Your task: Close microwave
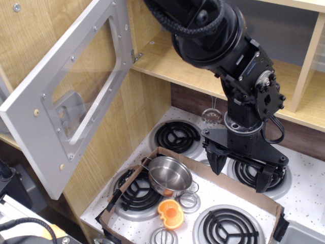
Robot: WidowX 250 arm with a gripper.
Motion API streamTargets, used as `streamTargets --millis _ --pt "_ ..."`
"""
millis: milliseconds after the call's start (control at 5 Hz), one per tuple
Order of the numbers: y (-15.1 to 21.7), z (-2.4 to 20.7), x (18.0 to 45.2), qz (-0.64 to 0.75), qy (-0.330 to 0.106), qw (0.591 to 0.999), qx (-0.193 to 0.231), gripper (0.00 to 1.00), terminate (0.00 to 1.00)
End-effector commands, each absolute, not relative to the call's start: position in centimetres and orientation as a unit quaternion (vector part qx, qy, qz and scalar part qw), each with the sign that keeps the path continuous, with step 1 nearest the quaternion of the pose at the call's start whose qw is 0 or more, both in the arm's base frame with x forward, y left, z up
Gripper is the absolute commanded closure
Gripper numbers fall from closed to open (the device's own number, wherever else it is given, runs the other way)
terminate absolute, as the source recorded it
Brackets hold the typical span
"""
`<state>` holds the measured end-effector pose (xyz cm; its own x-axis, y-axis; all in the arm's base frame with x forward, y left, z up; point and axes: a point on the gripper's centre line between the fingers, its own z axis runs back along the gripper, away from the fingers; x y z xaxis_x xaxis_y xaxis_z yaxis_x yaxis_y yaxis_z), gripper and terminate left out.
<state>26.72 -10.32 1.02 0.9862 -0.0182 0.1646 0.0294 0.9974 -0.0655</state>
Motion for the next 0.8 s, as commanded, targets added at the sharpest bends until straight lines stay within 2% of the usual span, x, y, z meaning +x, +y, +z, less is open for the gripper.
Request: streamTargets --millis 0,200,400,600 --pt "-10.3 1.0 26.7 -0.012 -0.082 0.996 -0.034 0.0 0.0" --pt "-8.5 2.1 25.6 -0.057 -0.099 0.993 -0.012 0.0 0.0" --pt "-6.3 4.3 25.5 -0.114 -0.104 0.988 0.022 0.0 0.0" --pt "-4.1 7.8 26.8 -0.158 -0.096 0.982 0.042 0.0 0.0"
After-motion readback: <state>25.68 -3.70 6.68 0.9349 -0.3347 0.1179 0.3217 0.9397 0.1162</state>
